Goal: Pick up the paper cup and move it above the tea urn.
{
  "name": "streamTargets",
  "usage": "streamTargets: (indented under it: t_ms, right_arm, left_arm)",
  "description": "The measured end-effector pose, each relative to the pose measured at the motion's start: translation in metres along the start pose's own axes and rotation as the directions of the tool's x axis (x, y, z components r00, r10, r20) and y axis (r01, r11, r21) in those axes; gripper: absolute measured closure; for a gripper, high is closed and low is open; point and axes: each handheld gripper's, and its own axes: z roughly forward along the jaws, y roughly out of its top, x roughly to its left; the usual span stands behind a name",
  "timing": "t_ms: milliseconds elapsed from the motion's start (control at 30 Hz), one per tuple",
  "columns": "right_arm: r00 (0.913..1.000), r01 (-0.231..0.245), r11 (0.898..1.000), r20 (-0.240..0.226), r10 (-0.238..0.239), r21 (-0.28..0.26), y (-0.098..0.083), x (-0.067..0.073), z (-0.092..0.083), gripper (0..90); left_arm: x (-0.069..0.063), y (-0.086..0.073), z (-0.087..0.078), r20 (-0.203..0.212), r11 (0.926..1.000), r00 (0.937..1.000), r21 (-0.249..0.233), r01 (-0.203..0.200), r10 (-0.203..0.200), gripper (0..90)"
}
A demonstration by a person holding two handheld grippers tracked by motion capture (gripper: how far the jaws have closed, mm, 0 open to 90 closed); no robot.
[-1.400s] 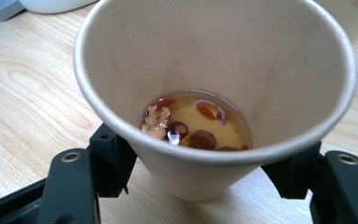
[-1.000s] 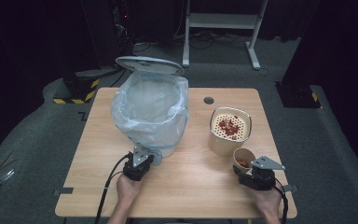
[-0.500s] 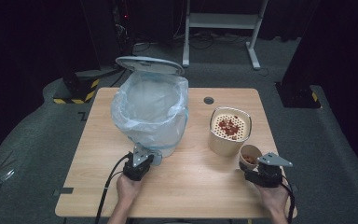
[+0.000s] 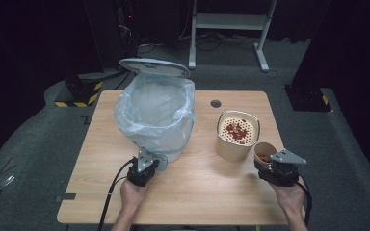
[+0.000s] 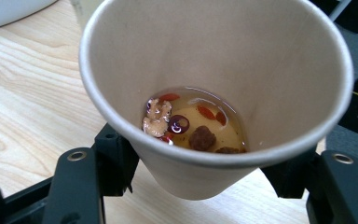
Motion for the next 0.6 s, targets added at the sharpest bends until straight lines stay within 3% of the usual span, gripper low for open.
streamTargets:
  t_ms: [600]
  right_arm:
    - [0.9971, 0.028, 0.999, 0.069, -0.03, 0.036, 0.027, -0.017, -0.002, 36.5]
  left_arm:
    - [0.0, 0.0, 0.0, -0.012, 0.9999, 0.9999, -0.002, -0.012, 0.012, 90.0]
